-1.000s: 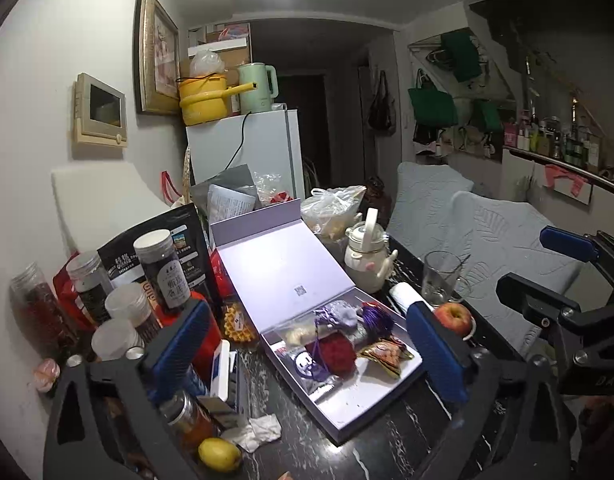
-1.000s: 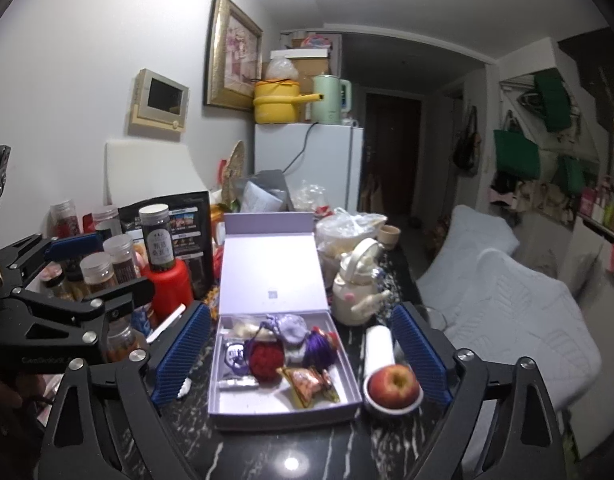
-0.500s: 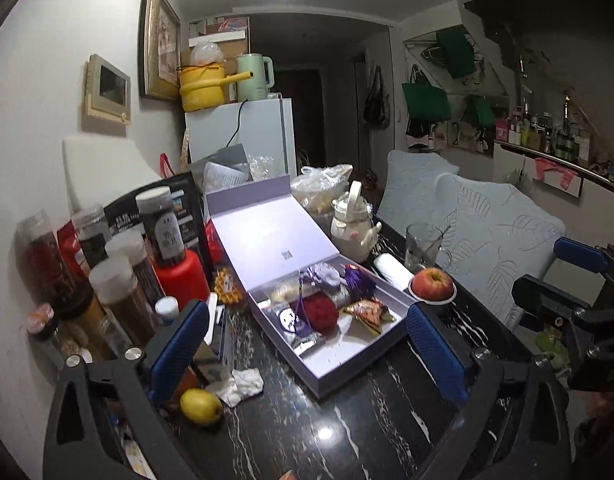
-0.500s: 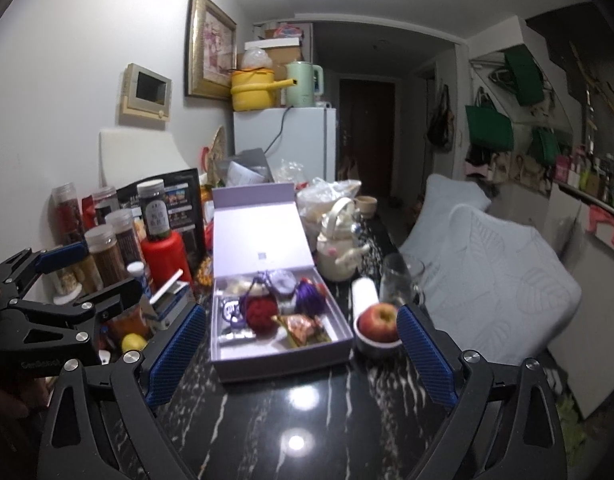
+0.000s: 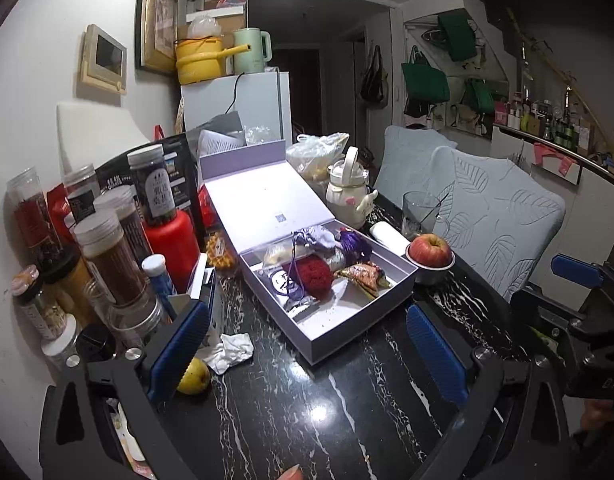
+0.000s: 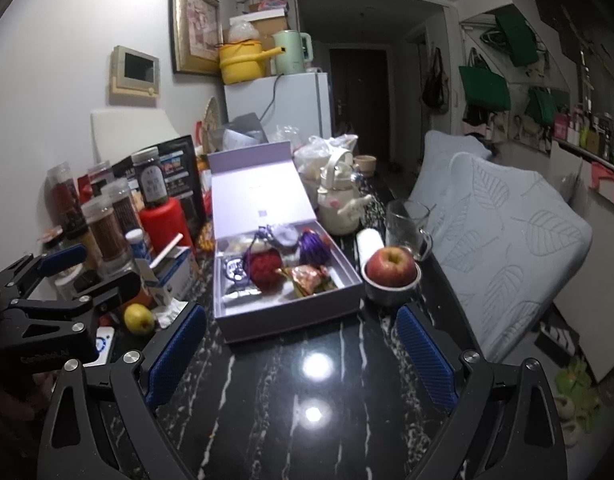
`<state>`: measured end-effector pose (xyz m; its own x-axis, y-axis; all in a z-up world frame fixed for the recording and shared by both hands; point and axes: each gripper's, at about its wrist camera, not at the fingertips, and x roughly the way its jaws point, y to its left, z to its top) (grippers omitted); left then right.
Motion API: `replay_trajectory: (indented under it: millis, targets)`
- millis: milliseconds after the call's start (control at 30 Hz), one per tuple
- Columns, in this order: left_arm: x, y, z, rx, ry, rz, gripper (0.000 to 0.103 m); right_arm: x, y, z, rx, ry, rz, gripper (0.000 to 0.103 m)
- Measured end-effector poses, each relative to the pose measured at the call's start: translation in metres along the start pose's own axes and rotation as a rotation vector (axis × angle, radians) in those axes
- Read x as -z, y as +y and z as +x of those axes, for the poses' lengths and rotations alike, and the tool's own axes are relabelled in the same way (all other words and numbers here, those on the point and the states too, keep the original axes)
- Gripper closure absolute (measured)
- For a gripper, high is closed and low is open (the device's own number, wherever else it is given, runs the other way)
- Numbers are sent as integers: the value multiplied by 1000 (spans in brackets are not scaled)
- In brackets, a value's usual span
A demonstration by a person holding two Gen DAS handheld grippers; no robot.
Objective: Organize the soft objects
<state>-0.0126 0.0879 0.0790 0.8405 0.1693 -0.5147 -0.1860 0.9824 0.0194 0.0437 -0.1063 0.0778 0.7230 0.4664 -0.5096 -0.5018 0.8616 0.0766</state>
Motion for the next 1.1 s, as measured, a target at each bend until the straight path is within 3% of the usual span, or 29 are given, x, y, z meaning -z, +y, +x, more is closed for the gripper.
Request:
replay_trajectory:
  millis: [1100]
  targets:
    - [11, 7, 17, -2, 72, -26, 2, 9, 9, 14, -3, 49, -52, 5]
